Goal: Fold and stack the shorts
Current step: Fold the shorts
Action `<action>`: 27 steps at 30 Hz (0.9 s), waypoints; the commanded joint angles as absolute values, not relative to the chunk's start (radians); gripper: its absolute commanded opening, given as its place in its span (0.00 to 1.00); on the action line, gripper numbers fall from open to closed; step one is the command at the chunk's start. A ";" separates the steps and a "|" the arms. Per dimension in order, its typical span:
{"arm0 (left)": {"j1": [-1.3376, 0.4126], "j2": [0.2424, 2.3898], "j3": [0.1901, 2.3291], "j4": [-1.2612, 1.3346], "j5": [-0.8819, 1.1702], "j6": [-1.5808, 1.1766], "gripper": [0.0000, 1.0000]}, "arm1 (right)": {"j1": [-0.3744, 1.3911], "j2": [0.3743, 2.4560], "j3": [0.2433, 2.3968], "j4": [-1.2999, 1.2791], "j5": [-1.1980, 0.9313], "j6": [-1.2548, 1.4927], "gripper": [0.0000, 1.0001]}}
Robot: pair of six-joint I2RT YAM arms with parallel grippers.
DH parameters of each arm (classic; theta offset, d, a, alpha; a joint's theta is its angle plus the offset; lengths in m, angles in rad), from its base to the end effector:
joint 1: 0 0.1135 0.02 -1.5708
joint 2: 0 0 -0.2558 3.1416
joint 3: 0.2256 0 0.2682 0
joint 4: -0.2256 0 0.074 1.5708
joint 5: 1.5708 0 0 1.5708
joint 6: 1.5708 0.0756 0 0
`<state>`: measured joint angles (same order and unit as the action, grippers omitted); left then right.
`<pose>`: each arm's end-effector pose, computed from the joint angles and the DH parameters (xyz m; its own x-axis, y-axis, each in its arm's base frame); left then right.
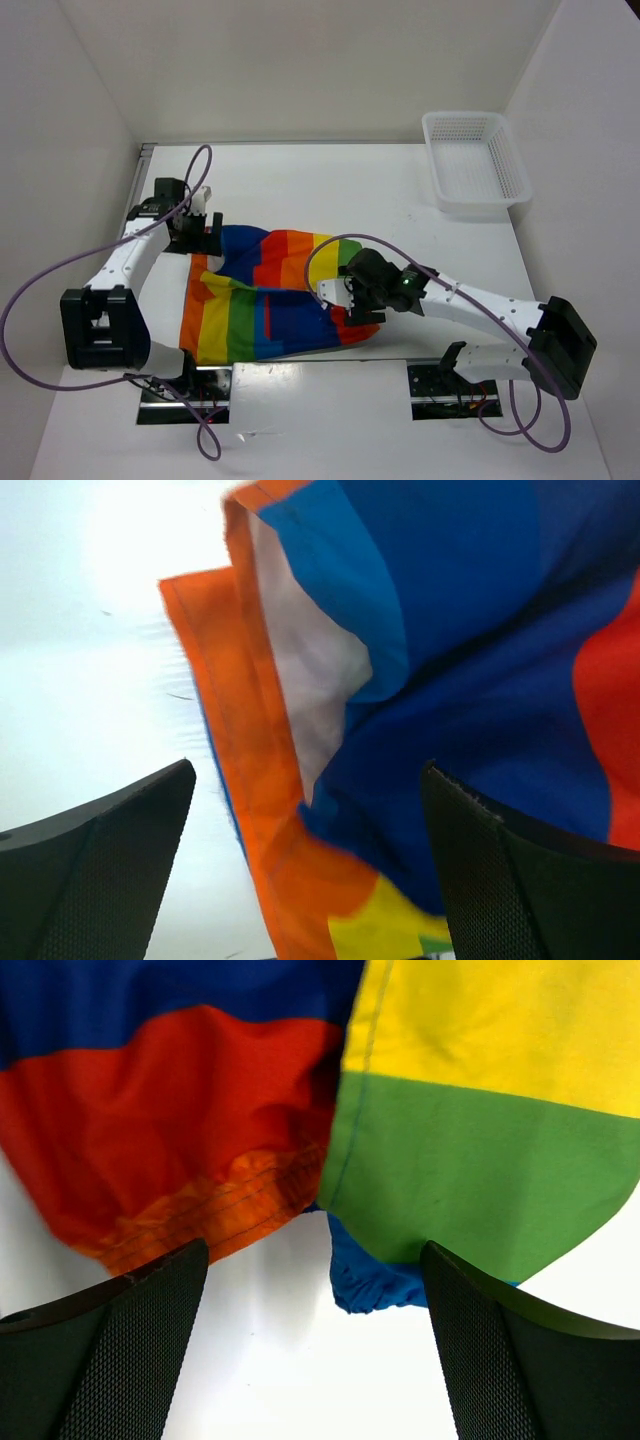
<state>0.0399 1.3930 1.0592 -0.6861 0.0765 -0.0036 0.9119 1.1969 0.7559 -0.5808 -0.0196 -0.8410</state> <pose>0.3196 0.0070 0.2090 -0.8514 -0.0376 -0.5232 -0.0028 0.9977 -0.0670 0.1621 0.2117 0.1667 0.2456 -0.8999 -0.3604 -0.9205 -0.1000 -0.3778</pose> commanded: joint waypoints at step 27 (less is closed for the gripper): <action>0.043 1.448 1.100 -1.293 0.256 0.000 0.00 | 0.919 1.213 0.843 -0.583 -0.007 -0.962 0.00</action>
<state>0.0834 1.4944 1.0969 -1.2289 0.2665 -0.0036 0.9119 1.2205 0.7616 -0.4808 0.0940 -0.9028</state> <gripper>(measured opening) 0.009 0.003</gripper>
